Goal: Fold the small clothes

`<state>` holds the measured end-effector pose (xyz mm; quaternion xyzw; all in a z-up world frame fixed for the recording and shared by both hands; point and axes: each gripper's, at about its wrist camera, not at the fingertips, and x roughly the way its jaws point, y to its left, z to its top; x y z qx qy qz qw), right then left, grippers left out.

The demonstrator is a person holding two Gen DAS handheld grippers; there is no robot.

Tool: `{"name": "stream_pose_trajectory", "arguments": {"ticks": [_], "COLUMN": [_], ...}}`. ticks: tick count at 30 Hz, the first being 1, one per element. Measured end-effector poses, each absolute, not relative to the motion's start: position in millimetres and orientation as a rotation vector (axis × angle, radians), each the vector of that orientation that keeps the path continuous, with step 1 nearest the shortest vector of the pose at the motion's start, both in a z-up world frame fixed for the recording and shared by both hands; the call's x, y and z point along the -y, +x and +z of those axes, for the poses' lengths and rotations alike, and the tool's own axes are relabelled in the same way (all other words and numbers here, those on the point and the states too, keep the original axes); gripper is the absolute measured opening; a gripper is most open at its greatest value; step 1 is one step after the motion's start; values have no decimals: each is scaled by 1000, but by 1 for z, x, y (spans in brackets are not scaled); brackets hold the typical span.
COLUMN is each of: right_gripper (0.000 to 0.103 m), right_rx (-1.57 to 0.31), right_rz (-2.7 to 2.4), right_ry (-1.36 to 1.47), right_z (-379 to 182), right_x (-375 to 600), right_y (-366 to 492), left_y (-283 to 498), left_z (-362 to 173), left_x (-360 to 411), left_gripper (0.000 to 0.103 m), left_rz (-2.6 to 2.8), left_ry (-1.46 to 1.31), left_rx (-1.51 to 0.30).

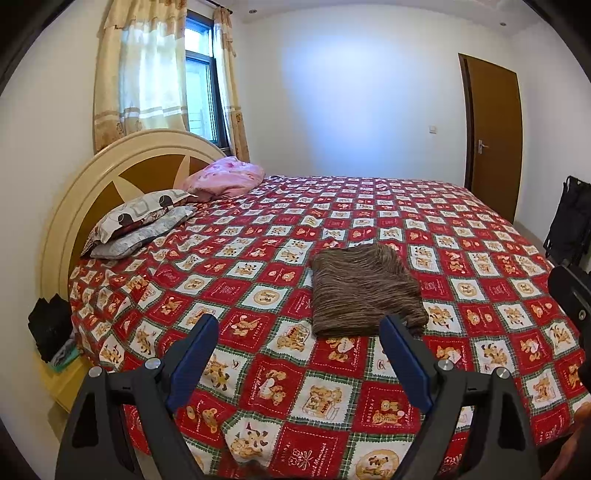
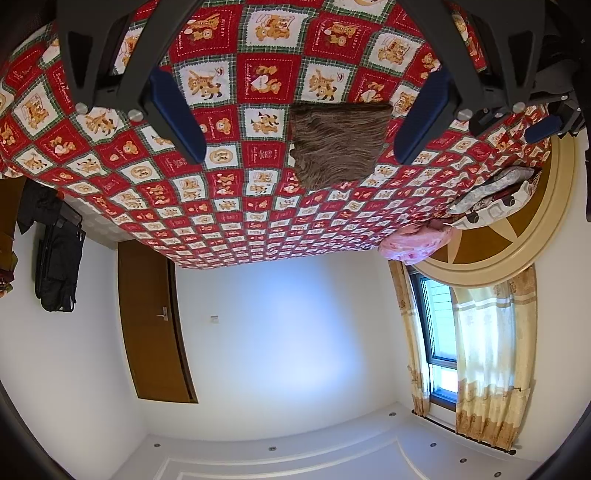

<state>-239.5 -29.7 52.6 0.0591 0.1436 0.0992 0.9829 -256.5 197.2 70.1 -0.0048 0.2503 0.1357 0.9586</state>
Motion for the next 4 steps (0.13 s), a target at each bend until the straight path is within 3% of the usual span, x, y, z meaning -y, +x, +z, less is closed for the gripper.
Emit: {"name": "stream_pose_trajectory", "arguments": {"ticks": [4], "right_gripper": [103], "right_rx": [-293], "right_rz": [202], "right_ry": [121], "right_z": [52], "right_x": [32], "right_y": [-239], "left_y": [-255], "left_z": [69], "left_x": [-198], "left_gripper": [89], "left_rz": [267], "left_ry": [-22], "left_rx": [-524]}}
